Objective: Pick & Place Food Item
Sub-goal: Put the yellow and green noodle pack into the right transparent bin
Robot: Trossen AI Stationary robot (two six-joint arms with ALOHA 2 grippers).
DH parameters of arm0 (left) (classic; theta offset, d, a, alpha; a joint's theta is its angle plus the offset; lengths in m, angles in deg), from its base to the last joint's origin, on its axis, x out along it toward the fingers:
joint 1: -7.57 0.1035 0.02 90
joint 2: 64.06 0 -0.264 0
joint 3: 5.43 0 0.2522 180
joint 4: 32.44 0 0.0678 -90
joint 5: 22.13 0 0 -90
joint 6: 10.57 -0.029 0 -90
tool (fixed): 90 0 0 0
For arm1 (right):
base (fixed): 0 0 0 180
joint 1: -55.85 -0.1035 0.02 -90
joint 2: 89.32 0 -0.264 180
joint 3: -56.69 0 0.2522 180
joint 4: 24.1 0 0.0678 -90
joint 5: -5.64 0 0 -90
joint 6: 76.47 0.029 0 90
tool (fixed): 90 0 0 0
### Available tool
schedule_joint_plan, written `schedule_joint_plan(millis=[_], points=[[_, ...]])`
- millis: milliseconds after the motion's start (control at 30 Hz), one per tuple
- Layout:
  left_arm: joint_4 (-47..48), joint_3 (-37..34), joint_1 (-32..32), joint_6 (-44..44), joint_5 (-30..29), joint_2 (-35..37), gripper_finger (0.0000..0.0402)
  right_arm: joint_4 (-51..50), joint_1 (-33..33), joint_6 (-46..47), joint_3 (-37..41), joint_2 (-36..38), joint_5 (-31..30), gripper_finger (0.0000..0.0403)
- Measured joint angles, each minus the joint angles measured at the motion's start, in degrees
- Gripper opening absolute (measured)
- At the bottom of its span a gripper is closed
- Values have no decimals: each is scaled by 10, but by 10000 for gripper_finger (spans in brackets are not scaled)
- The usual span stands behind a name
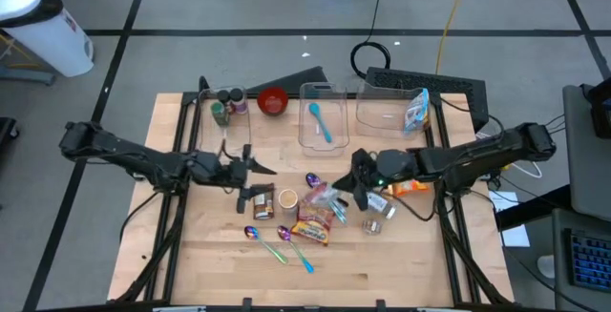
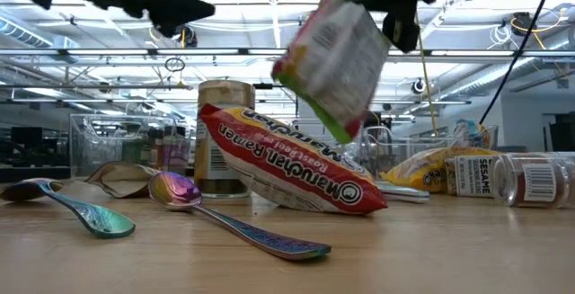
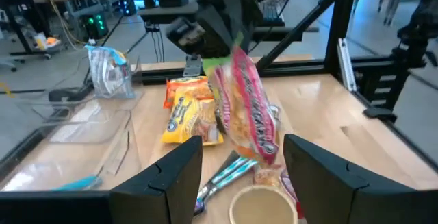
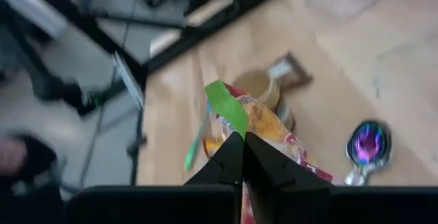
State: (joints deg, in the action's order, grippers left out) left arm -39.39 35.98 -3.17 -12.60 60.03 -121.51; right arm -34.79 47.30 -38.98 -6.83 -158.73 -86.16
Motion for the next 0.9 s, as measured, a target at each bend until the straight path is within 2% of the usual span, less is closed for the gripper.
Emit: schedule_joint_plan(millis=[233,433,567,633,767,900], points=[[26,62,-9,-52,-3,-72,214,27,11,45,0,34,-76,0],[29,98,-9,-107,-68,-96,214,30,31,50,0,41,-119,0],[29,107,-9,-109,-116,-101,214,31,47,49,0,41,-148,0],[30,107,-9,-104,-122,-101,214,30,60,50,0,44,-160,0],[32,107,-9,-99,-123,-101,214,33,93,59,-1,57,-164,0],[33,107,0,-154,-144,-101,214,33,109,62,-1,59,-161,0]])
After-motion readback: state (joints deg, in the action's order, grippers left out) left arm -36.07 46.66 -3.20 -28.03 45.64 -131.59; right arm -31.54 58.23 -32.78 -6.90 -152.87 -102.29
